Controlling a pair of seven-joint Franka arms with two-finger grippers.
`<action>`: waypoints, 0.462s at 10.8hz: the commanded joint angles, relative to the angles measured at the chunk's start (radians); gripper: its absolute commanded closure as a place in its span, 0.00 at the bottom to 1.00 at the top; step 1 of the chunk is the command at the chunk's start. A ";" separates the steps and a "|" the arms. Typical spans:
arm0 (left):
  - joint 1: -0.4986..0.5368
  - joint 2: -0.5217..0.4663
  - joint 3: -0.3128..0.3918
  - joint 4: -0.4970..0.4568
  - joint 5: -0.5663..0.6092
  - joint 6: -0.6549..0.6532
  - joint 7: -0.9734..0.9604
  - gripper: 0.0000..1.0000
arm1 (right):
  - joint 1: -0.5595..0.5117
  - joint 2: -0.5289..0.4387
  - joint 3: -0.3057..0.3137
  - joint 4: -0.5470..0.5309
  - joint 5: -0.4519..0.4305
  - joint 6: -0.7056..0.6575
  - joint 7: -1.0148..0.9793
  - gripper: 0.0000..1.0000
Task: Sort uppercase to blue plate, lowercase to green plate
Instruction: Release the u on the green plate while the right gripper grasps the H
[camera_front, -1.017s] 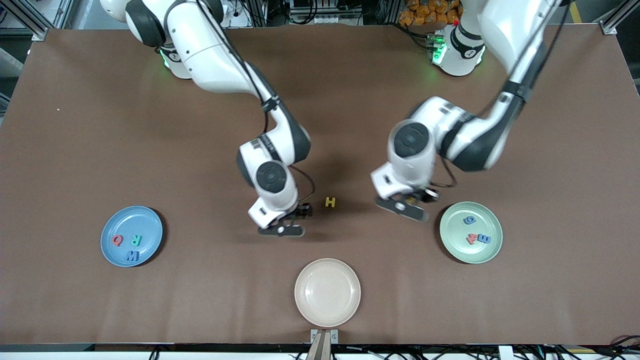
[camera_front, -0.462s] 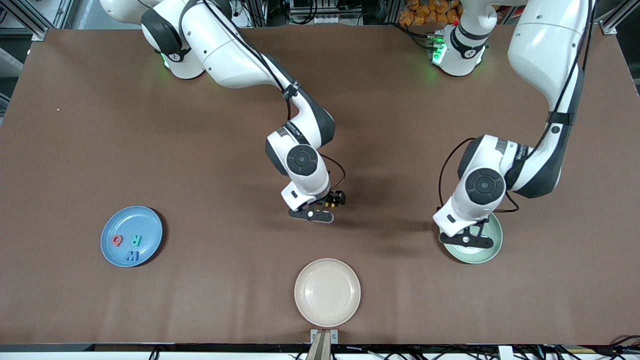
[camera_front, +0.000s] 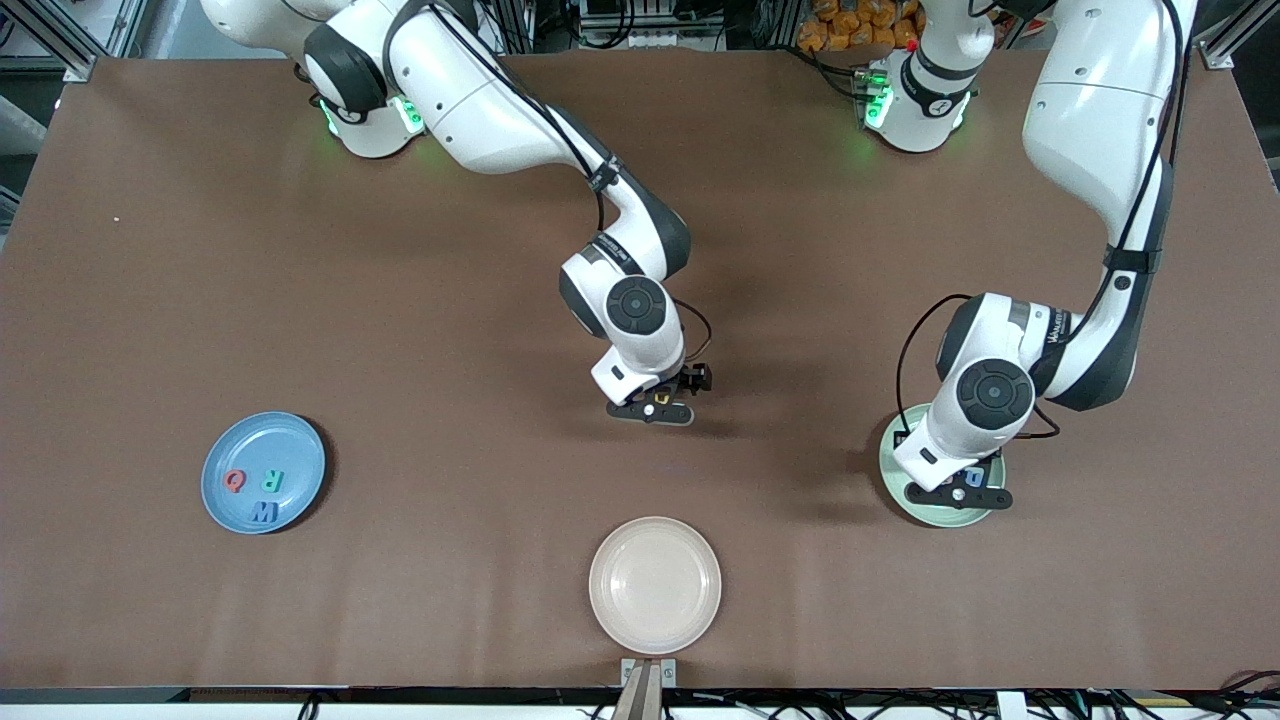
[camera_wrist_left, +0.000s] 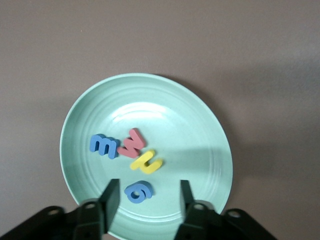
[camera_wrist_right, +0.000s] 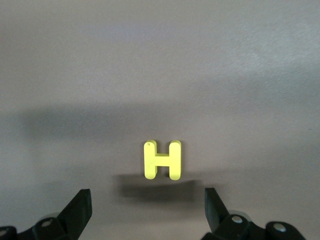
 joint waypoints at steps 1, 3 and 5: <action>-0.014 -0.050 0.016 0.008 -0.051 0.005 0.004 0.00 | 0.001 0.032 -0.005 0.044 0.008 0.004 0.015 0.00; -0.012 -0.148 0.016 0.005 -0.089 -0.057 0.004 0.00 | -0.014 0.034 -0.009 0.049 0.004 0.009 0.012 0.00; -0.012 -0.268 0.016 0.005 -0.193 -0.157 0.002 0.00 | -0.016 0.035 -0.009 0.050 -0.001 0.007 0.009 0.00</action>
